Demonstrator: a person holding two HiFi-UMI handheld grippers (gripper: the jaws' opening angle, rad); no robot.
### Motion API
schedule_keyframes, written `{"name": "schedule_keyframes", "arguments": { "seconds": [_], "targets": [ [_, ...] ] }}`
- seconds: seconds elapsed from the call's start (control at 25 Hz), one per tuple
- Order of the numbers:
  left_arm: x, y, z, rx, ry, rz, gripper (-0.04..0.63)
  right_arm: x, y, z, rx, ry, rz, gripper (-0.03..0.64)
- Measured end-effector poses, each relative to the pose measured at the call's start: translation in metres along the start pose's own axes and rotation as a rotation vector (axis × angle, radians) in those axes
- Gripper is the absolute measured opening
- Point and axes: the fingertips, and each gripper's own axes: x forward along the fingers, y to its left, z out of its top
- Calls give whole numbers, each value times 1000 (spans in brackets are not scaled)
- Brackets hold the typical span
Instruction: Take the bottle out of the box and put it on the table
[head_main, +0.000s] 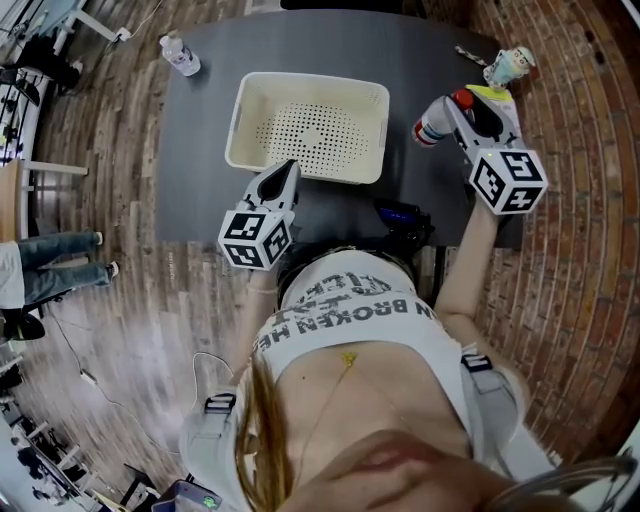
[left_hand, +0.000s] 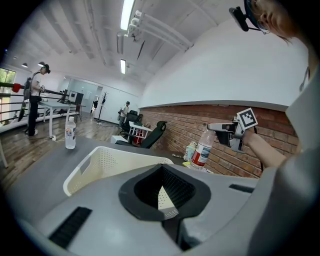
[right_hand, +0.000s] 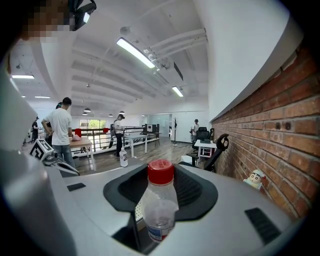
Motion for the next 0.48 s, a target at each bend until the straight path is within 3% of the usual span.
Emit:
{"name": "schedule_keyframes", "arguments": {
  "seconds": [0.48],
  "targets": [
    [2,-2,-2,1,8,11,0,1,-7,-7,15,4,0,155]
  ]
}}
